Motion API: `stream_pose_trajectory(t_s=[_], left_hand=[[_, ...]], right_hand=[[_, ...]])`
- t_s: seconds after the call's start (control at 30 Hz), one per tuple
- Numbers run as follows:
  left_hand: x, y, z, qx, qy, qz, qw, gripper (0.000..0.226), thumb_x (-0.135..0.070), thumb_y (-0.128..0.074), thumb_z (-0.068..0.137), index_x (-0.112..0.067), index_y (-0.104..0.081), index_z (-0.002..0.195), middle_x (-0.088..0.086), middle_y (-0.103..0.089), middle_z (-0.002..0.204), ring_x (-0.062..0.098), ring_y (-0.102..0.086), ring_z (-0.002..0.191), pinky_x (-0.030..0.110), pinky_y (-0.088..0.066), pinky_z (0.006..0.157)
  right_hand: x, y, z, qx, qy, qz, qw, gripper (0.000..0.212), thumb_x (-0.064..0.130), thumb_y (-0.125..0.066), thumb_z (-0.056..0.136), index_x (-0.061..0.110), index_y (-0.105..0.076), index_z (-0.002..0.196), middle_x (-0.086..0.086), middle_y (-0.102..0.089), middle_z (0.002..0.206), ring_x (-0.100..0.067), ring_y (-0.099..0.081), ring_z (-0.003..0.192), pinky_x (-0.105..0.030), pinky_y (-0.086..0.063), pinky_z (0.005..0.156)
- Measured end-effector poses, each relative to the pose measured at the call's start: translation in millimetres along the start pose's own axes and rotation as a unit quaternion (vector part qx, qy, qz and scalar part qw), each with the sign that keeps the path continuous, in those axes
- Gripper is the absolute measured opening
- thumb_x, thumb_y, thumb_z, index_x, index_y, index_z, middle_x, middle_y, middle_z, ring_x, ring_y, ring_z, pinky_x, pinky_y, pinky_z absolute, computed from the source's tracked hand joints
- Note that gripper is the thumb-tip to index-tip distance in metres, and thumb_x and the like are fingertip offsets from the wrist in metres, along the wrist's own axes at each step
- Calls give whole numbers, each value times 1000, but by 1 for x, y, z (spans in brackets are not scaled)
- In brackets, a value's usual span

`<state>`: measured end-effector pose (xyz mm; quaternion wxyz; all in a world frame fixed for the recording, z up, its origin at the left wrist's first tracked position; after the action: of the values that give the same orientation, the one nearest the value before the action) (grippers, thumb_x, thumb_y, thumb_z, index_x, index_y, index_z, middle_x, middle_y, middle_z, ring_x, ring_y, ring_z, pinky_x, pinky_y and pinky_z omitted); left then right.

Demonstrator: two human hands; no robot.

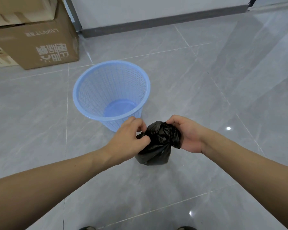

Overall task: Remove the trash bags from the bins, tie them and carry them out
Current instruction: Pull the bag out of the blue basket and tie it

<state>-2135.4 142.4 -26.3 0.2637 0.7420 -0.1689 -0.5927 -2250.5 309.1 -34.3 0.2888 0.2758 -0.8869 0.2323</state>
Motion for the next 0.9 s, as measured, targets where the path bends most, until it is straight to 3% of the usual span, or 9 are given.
stream_pose_trajectory(t_s=[0.13, 0.27, 0.37, 0.43, 0.53, 0.6, 0.7, 0.77, 0.9], left_hand=[[-8, -4, -5, -79, -24, 4, 997, 26, -36, -59, 76, -30, -34, 75, -12, -39, 68, 8, -38, 60, 20, -30, 55], [-6, -16, -4, 0, 14, 16, 1000, 29, -59, -65, 73, -35, -52, 81, -17, -47, 91, 1, -51, 78, 16, -37, 65], [-6, -22, 0, -33, 52, -47, 997, 12, -42, -68, 82, -33, -61, 80, -12, -50, 93, -3, -52, 73, 10, -39, 66], [-8, -20, 3, -61, 87, -118, 987, 15, -25, -63, 88, -21, -60, 74, -8, -54, 81, 0, -49, 61, 8, -38, 59], [-12, -15, 4, -70, 186, -256, 946, 16, -16, -53, 88, -14, -50, 72, 2, -50, 71, 14, -48, 67, 24, -41, 62], [-14, -11, 4, -83, 232, -316, 916, 16, -13, -48, 89, -13, -47, 73, 6, -53, 75, 20, -53, 72, 32, -49, 69], [-14, -7, 4, -90, 261, -338, 900, 13, -12, -42, 95, -10, -50, 85, 12, -66, 91, 26, -66, 82, 37, -56, 76], [-16, -6, 4, -85, 273, -351, 892, 12, -13, -39, 100, -8, -49, 95, 15, -70, 95, 25, -69, 76, 33, -56, 66], [-18, -6, 7, -83, 286, -314, 901, 17, -3, -33, 97, -13, -47, 93, 10, -59, 69, 15, -59, 47, 26, -49, 47]], right_hand=[[-1, -3, 0, -25, 13, -11, 1000, 22, 25, -41, 89, 12, -56, 79, -2, -49, 63, -14, -43, 48, -28, -29, 49], [0, -6, -1, -13, 22, -3, 1000, 26, 23, -40, 91, 11, -59, 78, 0, -54, 59, -12, -48, 43, -24, -36, 41], [1, -8, -1, -11, 30, -5, 999, 27, 24, -40, 91, 12, -61, 81, 2, -57, 58, -10, -50, 42, -20, -37, 38], [0, -6, 1, -33, 45, -25, 998, 22, 26, -43, 89, 12, -60, 87, 1, -51, 61, -10, -45, 43, -23, -35, 40], [-1, -2, 3, -79, 91, -80, 990, 19, 22, -46, 81, 13, -64, 80, 1, -49, 59, -13, -39, 45, -24, -31, 42], [-3, 3, 2, -108, 150, -124, 975, 20, 15, -45, 71, 16, -64, 71, 4, -50, 54, -11, -38, 43, -21, -29, 40], [-7, 9, 3, -124, 226, -180, 949, 18, 15, -43, 65, 22, -59, 66, 12, -50, 51, -9, -40, 41, -20, -32, 38], [-11, 11, 6, -112, 228, -188, 949, 18, 15, -44, 66, 26, -59, 64, 11, -51, 53, -10, -41, 42, -20, -33, 39], [-16, 12, 6, -98, 241, -257, 931, 19, 19, -44, 70, 30, -59, 70, 17, -54, 57, -7, -46, 47, -20, -38, 44]])
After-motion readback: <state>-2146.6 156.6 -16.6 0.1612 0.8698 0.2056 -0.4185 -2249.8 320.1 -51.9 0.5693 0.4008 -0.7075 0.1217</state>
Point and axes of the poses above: each hand's wrist, its own z-axis towards the middle knuckle, its own y-axis out of the back of the hand, x = y × z, the point moved 1 cm from there along z, towards the middle knuckle
